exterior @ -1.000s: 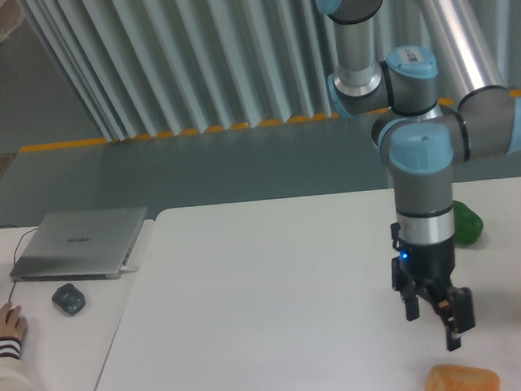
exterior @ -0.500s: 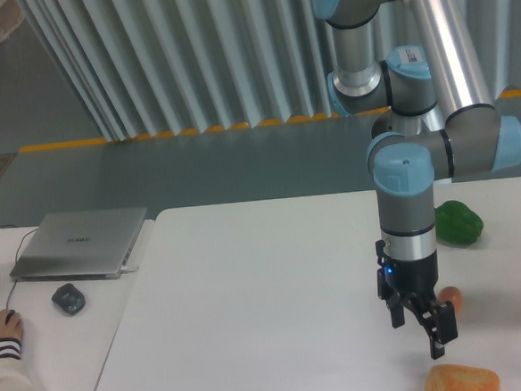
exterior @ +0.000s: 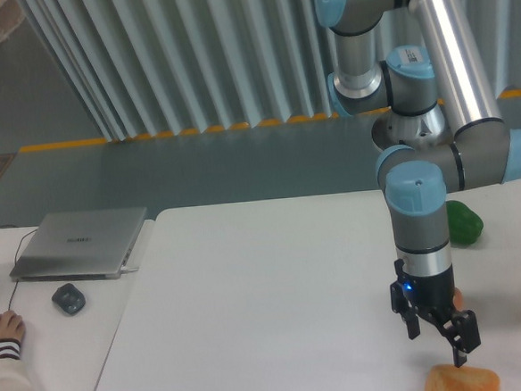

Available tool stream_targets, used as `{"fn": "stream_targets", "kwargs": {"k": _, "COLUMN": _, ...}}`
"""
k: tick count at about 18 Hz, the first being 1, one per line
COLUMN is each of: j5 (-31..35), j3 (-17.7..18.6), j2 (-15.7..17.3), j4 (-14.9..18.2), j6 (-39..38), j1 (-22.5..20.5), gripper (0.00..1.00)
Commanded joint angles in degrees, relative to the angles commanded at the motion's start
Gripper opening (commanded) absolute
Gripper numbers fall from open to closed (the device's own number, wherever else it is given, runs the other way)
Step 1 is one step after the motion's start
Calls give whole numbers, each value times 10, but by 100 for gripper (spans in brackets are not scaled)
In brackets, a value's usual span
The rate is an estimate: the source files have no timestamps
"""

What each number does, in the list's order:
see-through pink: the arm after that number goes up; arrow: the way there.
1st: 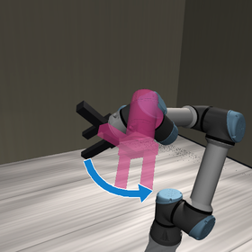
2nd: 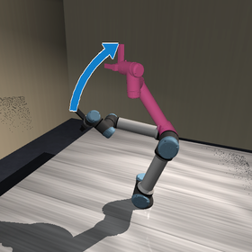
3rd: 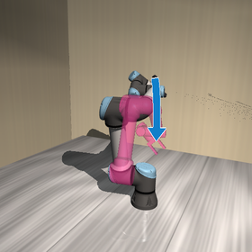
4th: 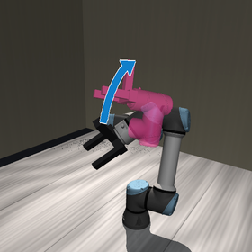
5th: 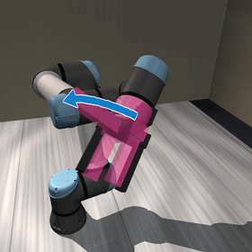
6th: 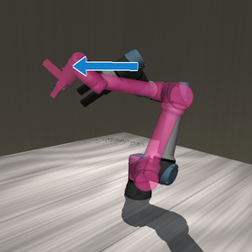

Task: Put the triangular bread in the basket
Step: 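Lower the open gripper onto the bread and close on its tip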

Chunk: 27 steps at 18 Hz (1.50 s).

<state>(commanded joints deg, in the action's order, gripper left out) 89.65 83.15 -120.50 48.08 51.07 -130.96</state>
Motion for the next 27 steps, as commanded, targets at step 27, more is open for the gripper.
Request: {"fn": "stream_targets", "kwargs": {"k": 27, "j5": 35, "j3": -35, "j2": -52, "j4": -1, "j6": -18, "j1": 12, "gripper": 97}}
